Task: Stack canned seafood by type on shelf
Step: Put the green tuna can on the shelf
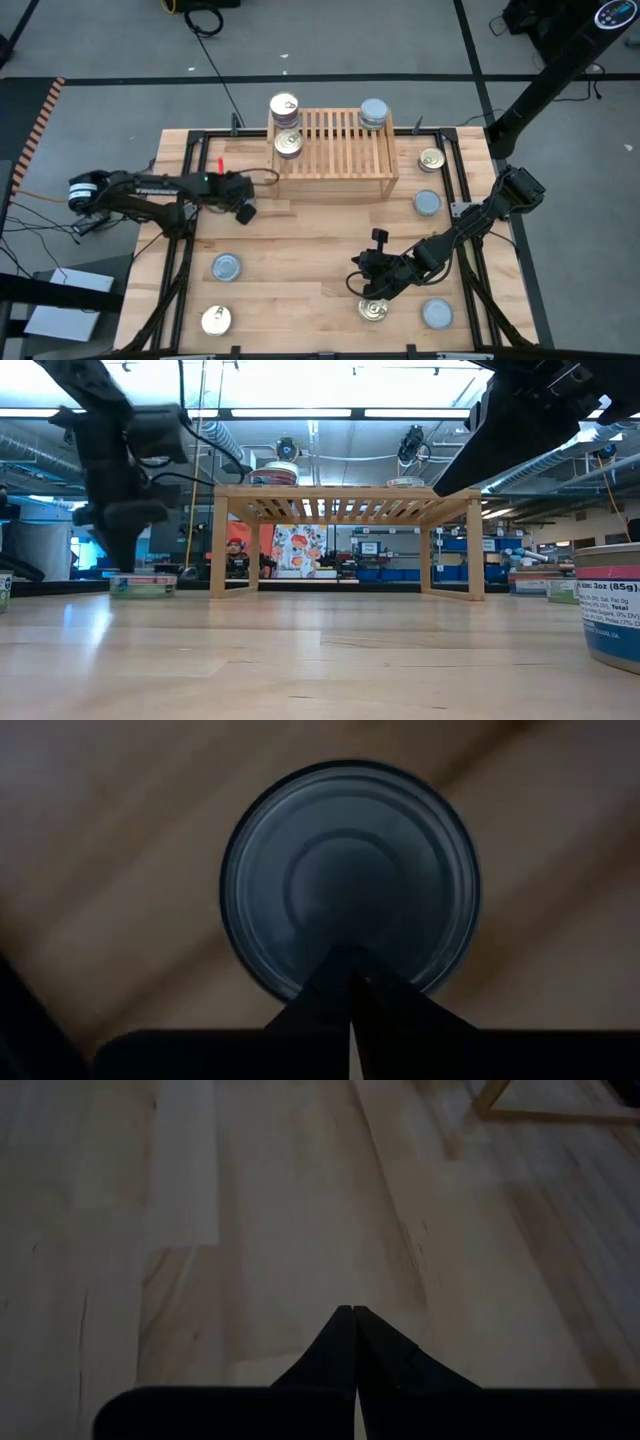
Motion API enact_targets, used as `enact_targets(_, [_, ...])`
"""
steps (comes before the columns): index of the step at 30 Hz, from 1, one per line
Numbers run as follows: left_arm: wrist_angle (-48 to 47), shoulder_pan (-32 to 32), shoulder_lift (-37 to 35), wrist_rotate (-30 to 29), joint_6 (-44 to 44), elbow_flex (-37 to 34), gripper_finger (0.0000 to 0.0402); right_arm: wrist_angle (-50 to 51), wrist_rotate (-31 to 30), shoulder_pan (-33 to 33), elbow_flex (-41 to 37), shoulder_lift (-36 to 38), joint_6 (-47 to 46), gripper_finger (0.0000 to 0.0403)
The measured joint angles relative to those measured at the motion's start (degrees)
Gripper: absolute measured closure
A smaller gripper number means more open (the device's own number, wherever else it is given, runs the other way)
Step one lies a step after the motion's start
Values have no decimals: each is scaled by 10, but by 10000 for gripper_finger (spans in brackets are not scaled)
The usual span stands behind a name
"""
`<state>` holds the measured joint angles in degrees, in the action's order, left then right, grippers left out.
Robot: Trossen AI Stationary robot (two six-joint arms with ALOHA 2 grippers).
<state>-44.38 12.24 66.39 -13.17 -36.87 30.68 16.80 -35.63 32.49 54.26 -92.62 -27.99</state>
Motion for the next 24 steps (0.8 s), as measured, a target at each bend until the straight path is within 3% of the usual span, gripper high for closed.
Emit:
enact_targets(7, [4,-122,-19,19,-86,-2,397,0,9,0,0,0,-1,394])
enact_targets(14, [117,-226,-15,19,-69,-3,397,0,27,0,0,0,-3,394])
enact_targets(24, [279,-294,87,-11,-55,1,397,0,41,0,0,0,-4,394])
